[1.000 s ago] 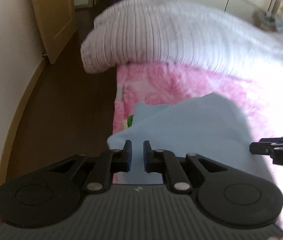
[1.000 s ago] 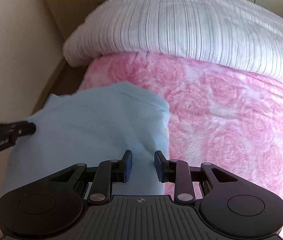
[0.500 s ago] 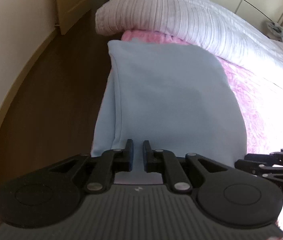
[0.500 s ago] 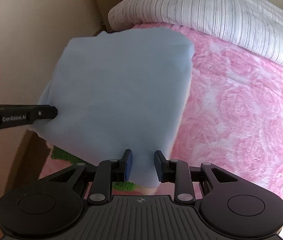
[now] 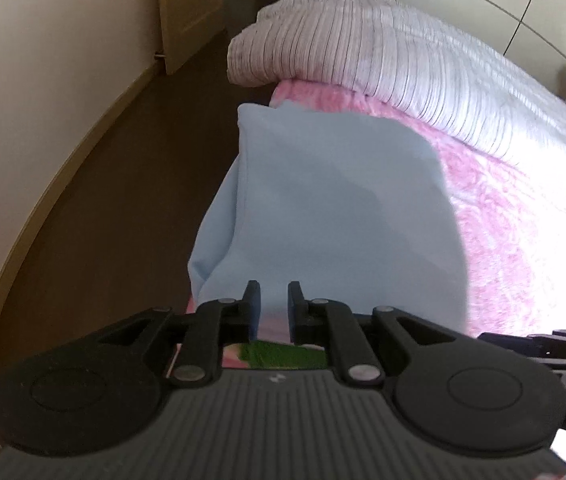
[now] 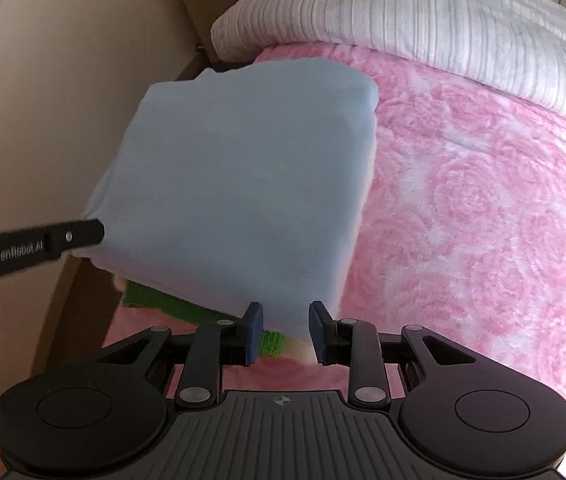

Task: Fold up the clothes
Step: 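Carry the sweatshirt with both grippers and lower it onto the green towel, then open both grippers and pull them back from the stacked pile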

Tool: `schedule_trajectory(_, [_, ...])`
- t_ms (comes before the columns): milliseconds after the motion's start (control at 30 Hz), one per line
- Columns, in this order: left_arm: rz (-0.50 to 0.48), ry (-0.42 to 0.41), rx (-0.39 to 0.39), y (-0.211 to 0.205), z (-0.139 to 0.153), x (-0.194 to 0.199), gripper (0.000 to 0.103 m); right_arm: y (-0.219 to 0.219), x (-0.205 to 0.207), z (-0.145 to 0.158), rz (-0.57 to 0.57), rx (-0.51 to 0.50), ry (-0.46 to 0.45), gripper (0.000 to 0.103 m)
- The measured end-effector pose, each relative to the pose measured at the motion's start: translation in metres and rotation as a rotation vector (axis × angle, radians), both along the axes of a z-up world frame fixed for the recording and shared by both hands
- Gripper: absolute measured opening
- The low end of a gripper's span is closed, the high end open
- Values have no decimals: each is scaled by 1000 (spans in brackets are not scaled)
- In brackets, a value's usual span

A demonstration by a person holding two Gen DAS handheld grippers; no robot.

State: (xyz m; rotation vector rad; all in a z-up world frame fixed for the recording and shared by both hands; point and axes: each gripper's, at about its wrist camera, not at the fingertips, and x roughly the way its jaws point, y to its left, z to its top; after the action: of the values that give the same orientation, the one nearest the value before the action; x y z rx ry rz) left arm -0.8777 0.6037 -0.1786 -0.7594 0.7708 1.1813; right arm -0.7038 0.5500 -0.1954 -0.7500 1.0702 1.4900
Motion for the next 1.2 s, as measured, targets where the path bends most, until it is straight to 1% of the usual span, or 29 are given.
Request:
schedule_trajectory(167, [34, -5, 23, -22, 21, 6, 19, -17, 1, 22, 11, 19, 8, 29])
schedule_trajectory(200, [46, -4, 28, -29, 27, 6, 23, -20, 0, 26, 14, 21, 12, 29])
schedule_trajectory(367, [112, 35, 43, -65, 58, 12, 36, -43, 5, 38, 74, 15, 28, 30])
schedule_trajectory(433, [138, 55, 38, -79, 69, 17, 39, -55, 12, 44, 101, 23, 24, 35])
schedule_trajectory(467, [149, 72, 40, -86, 75, 21, 40, -61, 15, 47, 113, 31, 15, 46])
schedule_trajectory(500, [158, 94, 44, -95, 81, 26, 42, -67, 20, 52, 119, 49, 16, 51])
schedule_trajectory(600, [188, 144, 60, -121, 95, 40, 49, -87, 34, 68, 133, 104, 19, 53])
schedule_trajectory(667, [215, 160, 68, -137, 103, 47, 50, -98, 43, 77, 143, 131, 16, 54])
schedule_trajectory(833, [286, 170, 75, -182, 115, 75, 50, -121, 69, 96, 180, 159, 1, 56])
schedule_trajectory(967, [375, 143, 77, -221, 128, 104, 51, -146, 96, 111, 239, 207, -32, 56])
schedule_trajectory(1033, [428, 142, 88, -241, 137, 124, 57, -159, 113, 120, 293, 230, -34, 56])
schedule_trajectory(1100, [473, 147, 111, -261, 146, 146, 62, -173, 132, 129, 321, 257, -41, 56])
schedule_trajectory(1200, [548, 145, 145, -291, 159, 178, 63, -188, 164, 139, 350, 269, -10, 56])
